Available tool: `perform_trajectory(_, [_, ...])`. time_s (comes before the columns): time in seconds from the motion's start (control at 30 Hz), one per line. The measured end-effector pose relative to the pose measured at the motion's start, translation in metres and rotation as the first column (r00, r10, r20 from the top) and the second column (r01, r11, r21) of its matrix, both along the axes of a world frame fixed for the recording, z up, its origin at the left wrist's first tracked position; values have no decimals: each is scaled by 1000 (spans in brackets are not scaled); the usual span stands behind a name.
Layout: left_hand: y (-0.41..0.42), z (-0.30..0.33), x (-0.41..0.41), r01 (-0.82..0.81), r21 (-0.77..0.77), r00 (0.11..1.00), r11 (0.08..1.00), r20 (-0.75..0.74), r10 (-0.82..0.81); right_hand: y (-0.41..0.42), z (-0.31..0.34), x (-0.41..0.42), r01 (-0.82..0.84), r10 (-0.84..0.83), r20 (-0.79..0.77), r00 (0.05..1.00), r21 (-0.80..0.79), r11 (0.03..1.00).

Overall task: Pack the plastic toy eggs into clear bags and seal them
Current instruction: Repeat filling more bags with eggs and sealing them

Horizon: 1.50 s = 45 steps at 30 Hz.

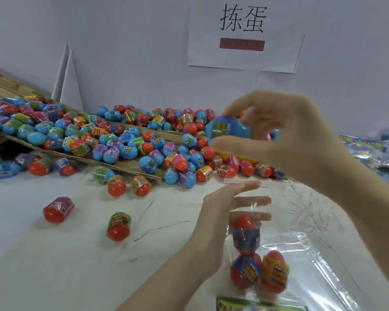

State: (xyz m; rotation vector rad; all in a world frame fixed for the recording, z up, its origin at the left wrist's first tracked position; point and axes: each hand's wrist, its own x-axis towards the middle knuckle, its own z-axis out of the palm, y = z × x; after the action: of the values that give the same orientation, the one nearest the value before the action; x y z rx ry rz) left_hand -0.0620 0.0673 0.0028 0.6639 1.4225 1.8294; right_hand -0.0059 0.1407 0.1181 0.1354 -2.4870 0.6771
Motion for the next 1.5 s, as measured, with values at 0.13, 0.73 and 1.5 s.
perform_trajectory(0.13, [-2, 7, 3, 8, 26, 1000, 1000, 4, -9, 24, -23, 26, 76, -76, -45, 996, -9, 997])
perform_trajectory(0.73, [2, 16, 13, -177, 6, 977, 984, -120, 177, 40, -53, 46, 74, -80, 44, 996, 124, 990])
perform_trajectory(1.5, [3, 13, 14, -224, -65, 973, 972, -70, 220, 43, -63, 47, 114, -167, 193, 967, 256, 960])
